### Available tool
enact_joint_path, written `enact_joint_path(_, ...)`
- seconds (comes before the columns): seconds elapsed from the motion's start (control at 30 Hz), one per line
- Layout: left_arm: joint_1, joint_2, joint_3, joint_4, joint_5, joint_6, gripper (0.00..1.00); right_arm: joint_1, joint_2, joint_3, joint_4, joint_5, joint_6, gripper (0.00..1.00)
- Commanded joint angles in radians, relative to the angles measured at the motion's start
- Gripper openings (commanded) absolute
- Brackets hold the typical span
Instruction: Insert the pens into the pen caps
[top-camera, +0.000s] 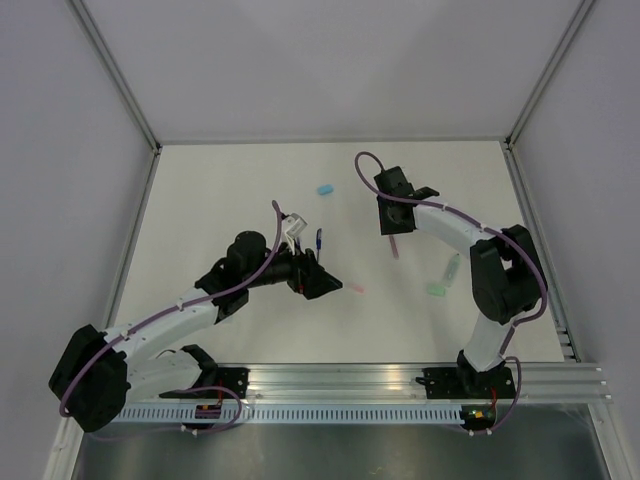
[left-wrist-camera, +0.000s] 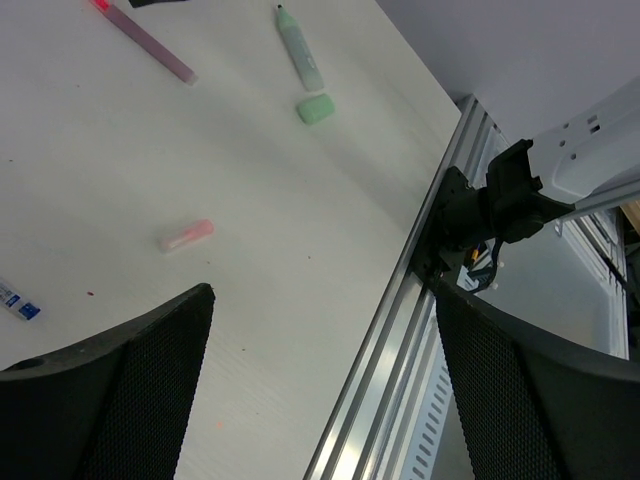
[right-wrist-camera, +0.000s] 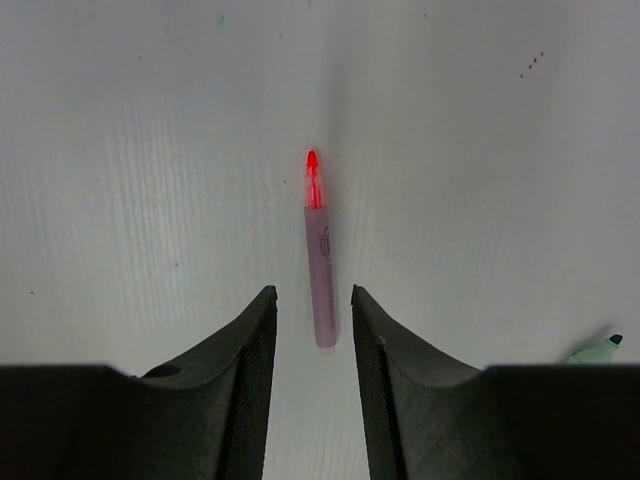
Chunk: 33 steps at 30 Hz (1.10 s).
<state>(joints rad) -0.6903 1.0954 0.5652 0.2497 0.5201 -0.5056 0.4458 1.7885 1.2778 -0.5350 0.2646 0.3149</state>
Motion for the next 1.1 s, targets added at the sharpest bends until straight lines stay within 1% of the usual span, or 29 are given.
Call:
enact_joint_path(0.0,0.003,-0.040,-0.011,0.039,-0.067,-0.007,0.93,-0.012,0.038,0.020,-0.051,-0.022,-0.048,0.41)
enact_joint_path(0.1,0.003,-0.043,-0.007,0.034,-0.086,-0.010,0.93,-0.025,0.057,0.011,-0.028,-0.050,-0.054,0.41)
enact_joint_path(0.3,0.003,-0.051,-0.016,0.051,-0.058,0.003,0.93,-0.030,0.140,0.048,-0.028,-0.080,-0.089,0.39)
enact_joint_path(0.5,0.003,-0.072,-0.041,0.089,-0.046,-0.002,0.91,-0.035,0.189,0.040,-0.008,-0.087,-0.096,0.34)
enact_joint_path(0.6,0.003,-0.080,-0.048,0.097,-0.049,0.001,0.91,-0.035,0.209,0.049,-0.013,-0.102,-0.094,0.25)
enact_joint_path(0.63,0.003,-0.080,-0.048,0.097,-0.051,0.001,0.90,-0.033,0.210,0.052,-0.016,-0.107,-0.094,0.17)
enact_joint_path(0.67,0.003,-0.080,-0.050,0.097,-0.051,0.002,0.89,-0.035,0.212,0.063,-0.020,-0.108,-0.092,0.11)
enact_joint_path(0.73,0.003,-0.080,-0.053,0.106,-0.045,0.003,0.89,-0.035,0.204,0.069,-0.029,-0.122,-0.091,0.03)
enact_joint_path(0.77,0.003,-0.080,-0.057,0.121,-0.039,0.001,0.88,-0.035,0.195,0.072,-0.028,-0.126,-0.089,0.00)
enact_joint_path(0.87,0.003,-0.075,-0.060,0.129,-0.026,-0.004,0.87,-0.035,0.121,0.062,-0.017,-0.171,-0.060,0.00)
enact_joint_path(0.93,0.003,-0.071,-0.059,0.131,-0.023,-0.008,0.87,-0.033,0.014,0.014,0.030,-0.249,-0.025,0.00)
enact_joint_path(0.97,0.003,-0.069,-0.057,0.134,-0.023,-0.014,0.87,-0.035,-0.030,-0.017,0.061,-0.266,0.028,0.00)
enact_joint_path(1.0,0.003,-0.065,-0.057,0.137,-0.023,-0.019,0.86,-0.027,-0.134,-0.047,0.137,-0.307,0.058,0.00)
enact_joint_path(1.03,0.003,-0.060,-0.053,0.137,-0.023,-0.022,0.86,-0.018,-0.190,-0.084,0.180,-0.355,0.090,0.00)
enact_joint_path(1.07,0.003,-0.055,-0.051,0.137,-0.022,-0.027,0.84,-0.007,-0.242,-0.157,0.225,-0.372,0.120,0.00)
